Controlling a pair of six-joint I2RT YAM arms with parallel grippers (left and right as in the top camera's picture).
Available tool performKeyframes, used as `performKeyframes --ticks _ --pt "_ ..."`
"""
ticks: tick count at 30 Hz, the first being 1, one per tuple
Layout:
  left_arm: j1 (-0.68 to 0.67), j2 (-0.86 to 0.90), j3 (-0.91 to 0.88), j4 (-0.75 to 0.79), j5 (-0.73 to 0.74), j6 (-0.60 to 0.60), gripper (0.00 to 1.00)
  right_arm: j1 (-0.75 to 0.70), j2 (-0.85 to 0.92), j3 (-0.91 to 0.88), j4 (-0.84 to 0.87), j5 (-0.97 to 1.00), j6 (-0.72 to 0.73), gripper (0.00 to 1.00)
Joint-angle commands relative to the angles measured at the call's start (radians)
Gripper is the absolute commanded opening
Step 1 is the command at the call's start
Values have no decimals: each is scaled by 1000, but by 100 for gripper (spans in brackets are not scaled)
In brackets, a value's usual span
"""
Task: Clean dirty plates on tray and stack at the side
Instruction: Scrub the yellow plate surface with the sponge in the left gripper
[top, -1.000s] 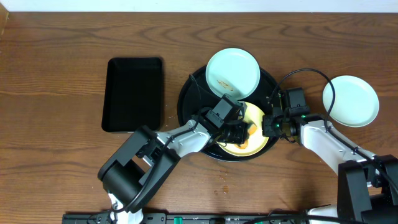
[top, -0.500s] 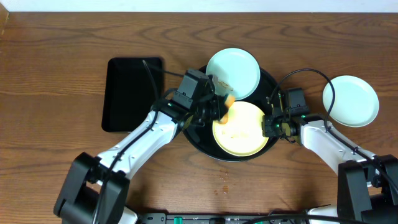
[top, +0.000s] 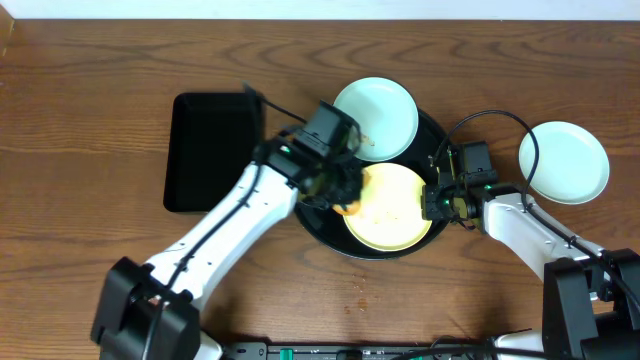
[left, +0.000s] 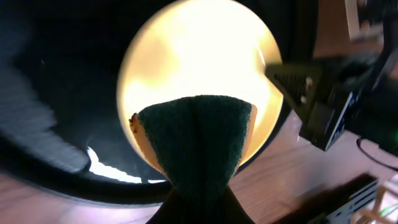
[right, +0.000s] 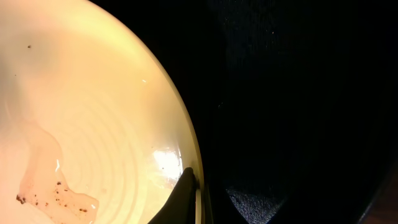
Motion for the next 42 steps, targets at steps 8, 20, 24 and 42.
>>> performKeyframes --ticks 8,20,24,42 --pt "-75 191 10 74 -19 21 7 6 20 -14 -15 2 -3 2" --pt "-76 224 5 51 -155 35 7 6 19 -14 -16 1 -3 2" --pt "-79 228 -10 84 -201 31 7 6 20 -14 -18 1 -3 2" --pt "-81 333 -13 97 -214 31 8 6 19 -14 -19 1 -3 2"
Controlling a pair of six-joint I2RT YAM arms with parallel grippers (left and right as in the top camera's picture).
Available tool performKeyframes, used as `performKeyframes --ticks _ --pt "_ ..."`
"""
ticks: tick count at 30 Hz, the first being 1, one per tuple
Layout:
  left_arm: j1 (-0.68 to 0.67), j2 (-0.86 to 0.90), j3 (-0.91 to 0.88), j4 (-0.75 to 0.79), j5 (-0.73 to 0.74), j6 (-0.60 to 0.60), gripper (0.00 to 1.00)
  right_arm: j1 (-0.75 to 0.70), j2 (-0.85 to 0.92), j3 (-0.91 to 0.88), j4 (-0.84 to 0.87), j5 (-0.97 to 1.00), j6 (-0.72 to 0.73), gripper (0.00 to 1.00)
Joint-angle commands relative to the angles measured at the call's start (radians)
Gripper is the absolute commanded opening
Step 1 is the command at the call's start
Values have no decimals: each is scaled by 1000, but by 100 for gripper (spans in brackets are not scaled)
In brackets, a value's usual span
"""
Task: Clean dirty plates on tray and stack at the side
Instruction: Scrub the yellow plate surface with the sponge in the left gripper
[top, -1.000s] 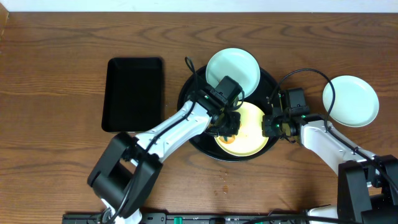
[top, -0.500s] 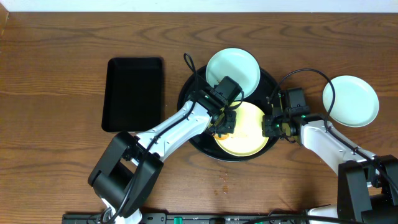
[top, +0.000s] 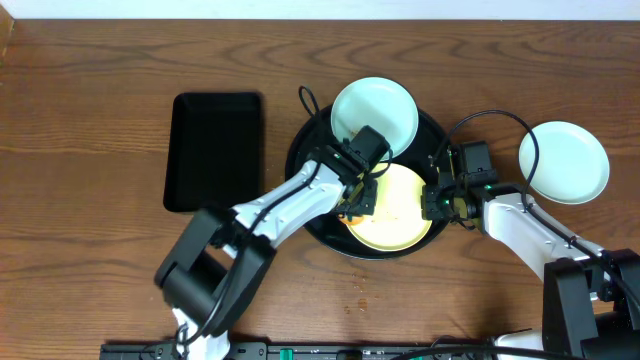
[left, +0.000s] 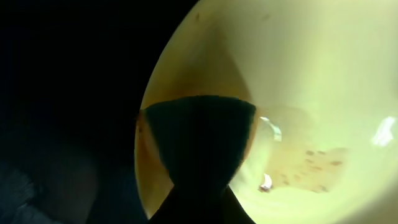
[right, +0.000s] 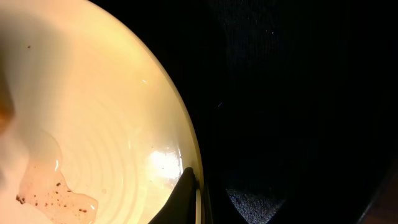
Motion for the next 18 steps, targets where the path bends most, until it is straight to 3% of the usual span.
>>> performKeyframes --ticks 1,10,18 --pt "-2 47 -11 -10 23 5 7 6 20 -14 -18 1 -3 2" --pt "-2 44 -11 -132 205 -21 7 6 19 -14 -16 1 -3 2" --pt "1 43 -7 -74 426 -17 7 6 20 -14 -17 1 -3 2"
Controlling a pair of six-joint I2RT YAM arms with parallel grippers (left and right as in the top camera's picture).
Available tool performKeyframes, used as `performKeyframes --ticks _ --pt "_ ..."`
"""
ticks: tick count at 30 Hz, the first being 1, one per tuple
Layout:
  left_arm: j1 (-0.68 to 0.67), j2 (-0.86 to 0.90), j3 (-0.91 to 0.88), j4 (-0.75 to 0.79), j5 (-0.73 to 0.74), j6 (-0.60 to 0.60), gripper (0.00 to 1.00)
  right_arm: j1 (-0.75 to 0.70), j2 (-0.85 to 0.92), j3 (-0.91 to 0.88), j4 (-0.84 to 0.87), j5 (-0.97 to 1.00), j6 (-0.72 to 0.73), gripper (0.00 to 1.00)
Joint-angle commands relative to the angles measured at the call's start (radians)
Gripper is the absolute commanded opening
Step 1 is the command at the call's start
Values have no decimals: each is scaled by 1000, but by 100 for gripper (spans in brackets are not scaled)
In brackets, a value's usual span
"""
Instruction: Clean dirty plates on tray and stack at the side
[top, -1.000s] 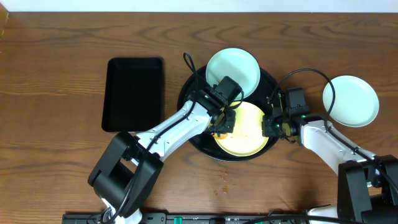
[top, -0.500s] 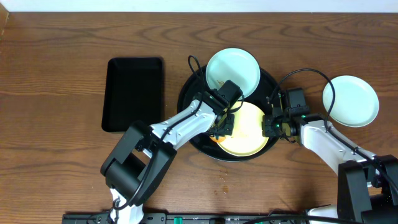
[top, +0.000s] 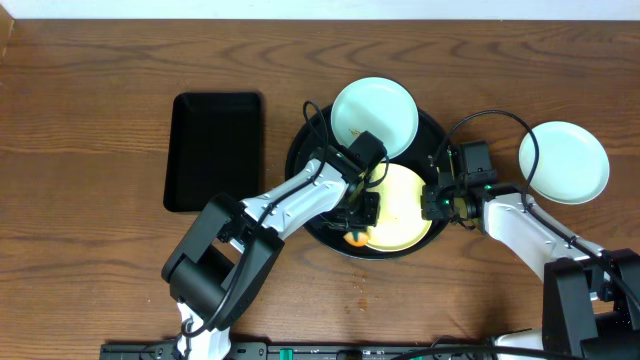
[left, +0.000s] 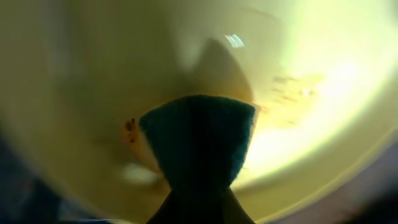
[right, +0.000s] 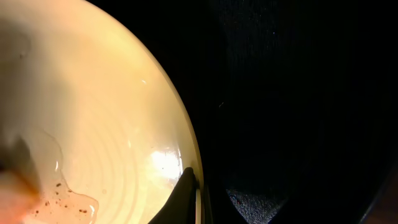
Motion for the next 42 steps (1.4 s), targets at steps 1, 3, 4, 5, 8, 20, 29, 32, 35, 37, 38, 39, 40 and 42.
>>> performKeyframes --ticks 1,3,4,5,8,20,29,32,35,37,38,39,40,42 --pt "3 17 -3 3 140 -8 7 6 20 -14 -18 2 -3 2" --pt "20 -2 17 1 140 -8 7 6 19 -14 -18 2 -3 3" --pt "32 -18 31 2 140 -8 8 6 20 -14 -18 2 -3 3" --pt "48 -39 44 3 138 -8 7 6 20 -14 -18 2 -3 5" --pt "107 -122 96 -1 103 -8 7 6 19 -14 -18 2 -3 7" --pt "418 -429 131 -219 -311 110 7 6 -47 16 -39 -16 -9 1" --pt "661 -430 121 -383 -385 172 8 47 -234 74 -132 171 -49 1" --pt "720 -430 117 -389 -386 185 8 94 -287 83 -153 238 -50 1" --pt "763 -430 112 -384 -386 186 8 154 -320 95 -156 322 -71 1" --pt "779 -430 107 -378 -386 186 8 208 -331 109 -155 421 -105 1" --pt "784 -430 103 -375 -386 186 9 246 -332 119 -156 504 -117 1" --pt "786 -430 100 -374 -386 186 12 282 -332 129 -156 577 -121 1" --pt "786 -430 97 -373 -386 186 14 321 -332 138 -155 646 -121 1" --pt "786 -430 90 -372 -386 186 15 414 -332 151 -139 800 -137 1"
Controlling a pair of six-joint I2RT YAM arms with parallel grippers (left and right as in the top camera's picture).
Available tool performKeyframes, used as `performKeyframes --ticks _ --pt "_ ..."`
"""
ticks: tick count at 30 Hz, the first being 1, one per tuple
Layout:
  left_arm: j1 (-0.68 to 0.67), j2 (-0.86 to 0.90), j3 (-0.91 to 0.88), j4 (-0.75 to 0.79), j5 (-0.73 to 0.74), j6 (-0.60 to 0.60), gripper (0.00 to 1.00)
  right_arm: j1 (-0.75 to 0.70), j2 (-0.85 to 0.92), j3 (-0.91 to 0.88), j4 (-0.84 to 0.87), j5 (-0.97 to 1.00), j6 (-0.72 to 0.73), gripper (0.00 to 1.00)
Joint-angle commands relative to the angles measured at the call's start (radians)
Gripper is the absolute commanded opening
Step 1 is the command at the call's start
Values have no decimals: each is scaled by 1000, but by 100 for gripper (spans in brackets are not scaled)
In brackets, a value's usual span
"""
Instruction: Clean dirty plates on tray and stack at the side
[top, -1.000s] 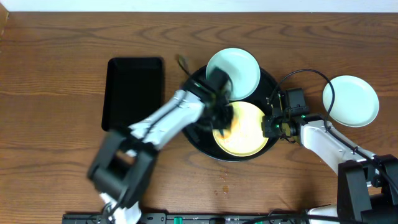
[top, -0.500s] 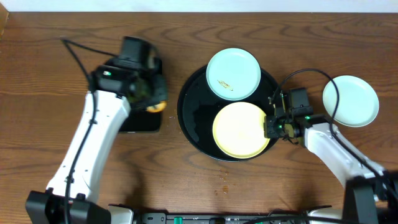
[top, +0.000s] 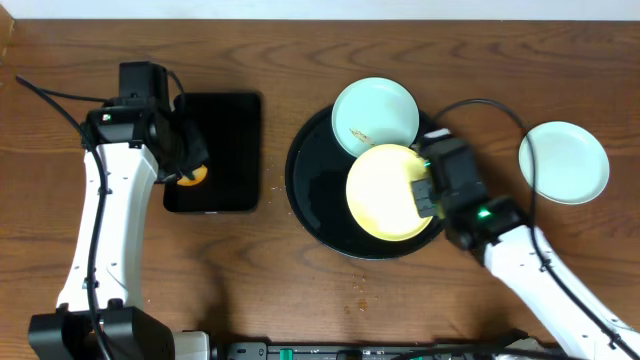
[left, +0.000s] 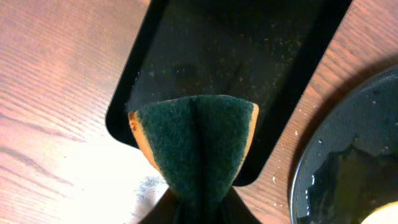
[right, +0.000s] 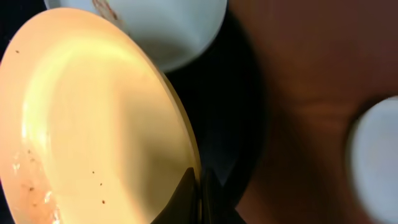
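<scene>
The yellow plate (top: 385, 190) is over the round black tray (top: 315, 190), with my right gripper (top: 428, 190) shut on its right rim. In the right wrist view the yellow plate (right: 106, 124) fills the left half, with specks and a faint smear low on its left, and the right gripper (right: 199, 182) pinches its edge. A mint plate (top: 375, 115) with crumbs sits at the tray's far side. Far to the left, my left gripper (top: 188, 172) is shut on the green and orange sponge (left: 196, 143).
The sponge hangs over the near left corner of a black rectangular tray (top: 225, 130), which is also seen in the left wrist view (left: 242, 56). A second mint plate (top: 563, 162) lies on the table at the right. Crumbs dot the wood in front of the round tray.
My left gripper, then pressing the sponge on the yellow plate, is now far left over the rectangular tray, still holding the sponge. My right arm has shifted, holds the rim and sees more surroundings.
The sponge was held just off the yellow plate's left edge while my right gripper held the plate's rim. At the two later moments the sponge was on the plate, by a brownish smear. Now the smear is fainter and the sponge is over the rectangular tray.
</scene>
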Motion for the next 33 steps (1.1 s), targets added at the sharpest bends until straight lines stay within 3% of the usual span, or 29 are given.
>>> performKeyframes --ticks 1,7,11,25,29,33 --pt "3 1 -18 2 -14 14 16 142 -15 44 28 369 -63 1" --pt "2 1 -33 20 -12 13 15 387 4 45 216 827 -258 1" --pt "2 1 -33 19 7 13 14 449 35 45 352 944 -373 1" --pt "0 1 -33 14 15 13 13 460 43 44 396 949 -295 1" --pt "-8 1 -33 15 14 13 12 458 45 44 391 871 -410 1" --pt "-9 1 -33 15 14 14 11 457 45 44 311 714 -264 1"
